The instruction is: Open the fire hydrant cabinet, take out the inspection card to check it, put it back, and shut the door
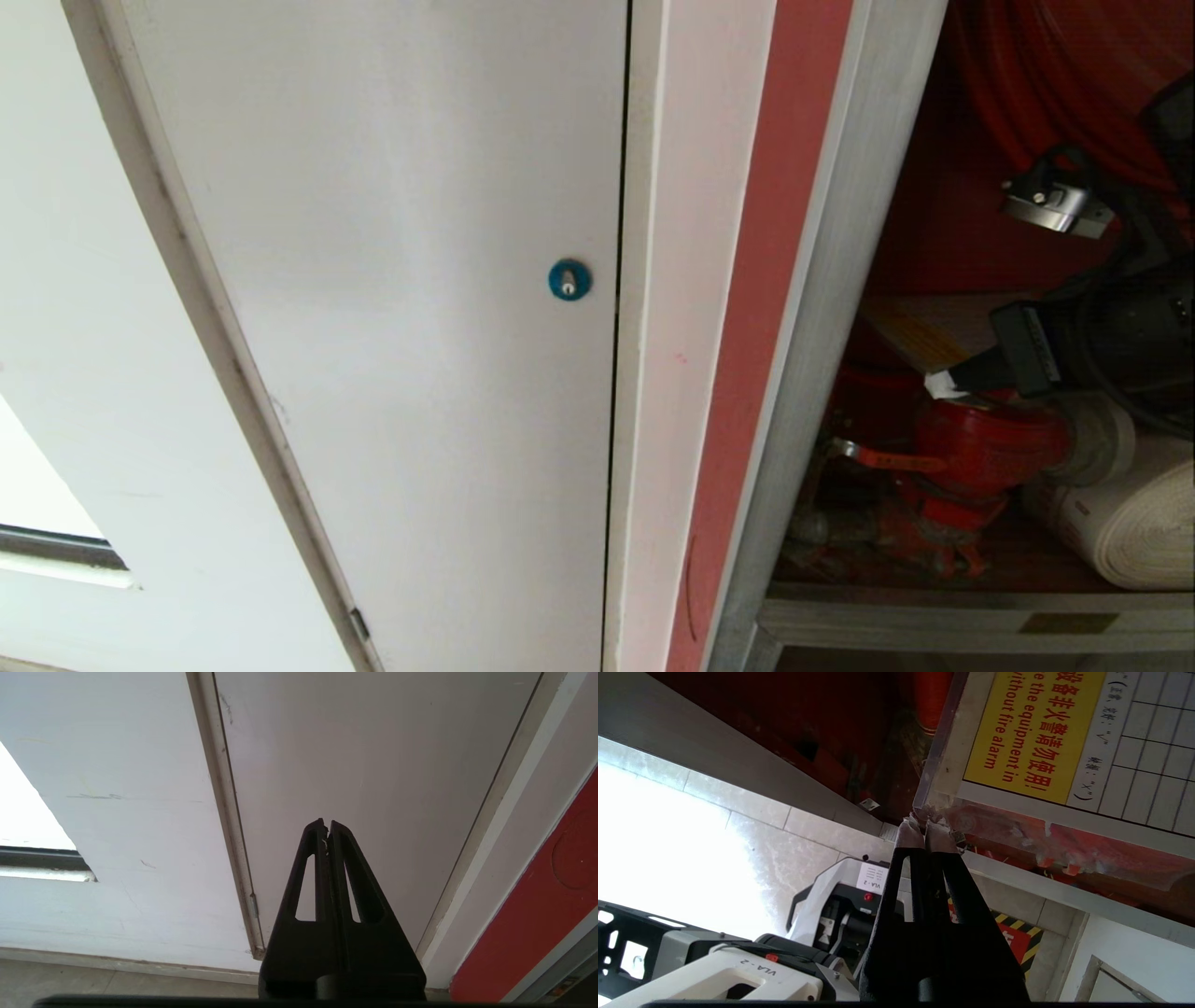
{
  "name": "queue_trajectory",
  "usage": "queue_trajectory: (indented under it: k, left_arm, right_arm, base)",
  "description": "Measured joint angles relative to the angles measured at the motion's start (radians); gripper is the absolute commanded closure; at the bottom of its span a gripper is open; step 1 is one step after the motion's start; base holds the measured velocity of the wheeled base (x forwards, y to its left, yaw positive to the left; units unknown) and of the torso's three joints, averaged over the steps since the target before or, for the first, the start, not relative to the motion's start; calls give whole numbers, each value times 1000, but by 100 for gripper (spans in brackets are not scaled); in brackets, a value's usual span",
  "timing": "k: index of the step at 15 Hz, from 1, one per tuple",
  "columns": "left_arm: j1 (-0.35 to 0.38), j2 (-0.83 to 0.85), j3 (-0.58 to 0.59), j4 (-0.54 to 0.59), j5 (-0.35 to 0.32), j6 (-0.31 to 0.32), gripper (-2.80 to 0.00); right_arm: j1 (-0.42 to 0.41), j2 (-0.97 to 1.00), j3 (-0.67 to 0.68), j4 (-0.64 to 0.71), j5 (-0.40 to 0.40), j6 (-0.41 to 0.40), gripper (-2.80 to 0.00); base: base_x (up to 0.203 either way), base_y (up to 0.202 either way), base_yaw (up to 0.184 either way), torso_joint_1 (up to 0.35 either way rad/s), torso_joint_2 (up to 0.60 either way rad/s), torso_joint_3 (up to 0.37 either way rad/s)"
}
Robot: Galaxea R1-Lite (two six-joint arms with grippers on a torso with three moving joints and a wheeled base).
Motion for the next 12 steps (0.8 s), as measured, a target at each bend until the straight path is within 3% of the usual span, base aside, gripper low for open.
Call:
queue_trajectory:
  k: [12]
  left_arm:
    - [0,0,0,0,-1,0,0]
  right_arm:
    - [29,-67,36,11,1,31,0]
  base:
    - [0,0,0,0,0,0]
